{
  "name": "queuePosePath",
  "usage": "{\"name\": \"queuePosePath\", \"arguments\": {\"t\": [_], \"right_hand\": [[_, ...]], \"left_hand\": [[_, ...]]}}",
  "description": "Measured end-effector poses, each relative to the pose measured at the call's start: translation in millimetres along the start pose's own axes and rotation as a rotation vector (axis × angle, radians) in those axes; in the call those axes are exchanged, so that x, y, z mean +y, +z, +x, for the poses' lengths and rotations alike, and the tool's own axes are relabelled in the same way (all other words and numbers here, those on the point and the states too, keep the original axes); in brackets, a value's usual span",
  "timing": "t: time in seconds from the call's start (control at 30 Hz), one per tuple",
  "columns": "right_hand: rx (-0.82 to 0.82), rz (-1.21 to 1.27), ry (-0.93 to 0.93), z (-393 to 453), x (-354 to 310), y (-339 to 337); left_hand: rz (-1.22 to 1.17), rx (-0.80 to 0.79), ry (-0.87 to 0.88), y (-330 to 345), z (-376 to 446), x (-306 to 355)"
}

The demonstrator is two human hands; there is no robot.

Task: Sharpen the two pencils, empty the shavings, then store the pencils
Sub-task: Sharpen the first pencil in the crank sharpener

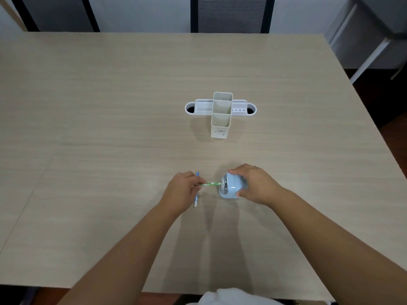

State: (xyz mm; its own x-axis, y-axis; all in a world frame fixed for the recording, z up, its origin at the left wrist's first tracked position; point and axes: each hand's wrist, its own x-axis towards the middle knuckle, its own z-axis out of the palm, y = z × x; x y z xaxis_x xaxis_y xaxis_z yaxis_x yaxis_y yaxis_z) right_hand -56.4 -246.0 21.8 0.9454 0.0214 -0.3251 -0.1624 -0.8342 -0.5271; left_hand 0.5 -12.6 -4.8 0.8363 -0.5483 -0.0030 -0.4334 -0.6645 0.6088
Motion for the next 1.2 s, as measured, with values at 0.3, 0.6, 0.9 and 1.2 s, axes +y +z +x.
{"name": "queuePosePath", "arguments": {"t": [0.3, 0.6, 0.9, 1.2], "right_hand": [[0.033, -0.052, -0.053, -2.4, 2.0, 1.7], [0.062, -0.038, -0.065, -4.7, 5.9, 1.5], [0.08, 0.156, 0.033, -29.1, 41.9, -3.8], [0.193, -0.023, -0.006, -17.8, 69.8, 20.2]], "left_hand": [[-0.02, -0.017, 0.1, 15.5, 13.7, 6.1], [-0.076, 0.047, 0.072, 28.3, 13.9, 14.4], [0.216, -0.115, -0.055, 3.7, 8.1, 38.5], [0.429, -0.184, 0.022, 78.1, 39.1, 91.5]]}}
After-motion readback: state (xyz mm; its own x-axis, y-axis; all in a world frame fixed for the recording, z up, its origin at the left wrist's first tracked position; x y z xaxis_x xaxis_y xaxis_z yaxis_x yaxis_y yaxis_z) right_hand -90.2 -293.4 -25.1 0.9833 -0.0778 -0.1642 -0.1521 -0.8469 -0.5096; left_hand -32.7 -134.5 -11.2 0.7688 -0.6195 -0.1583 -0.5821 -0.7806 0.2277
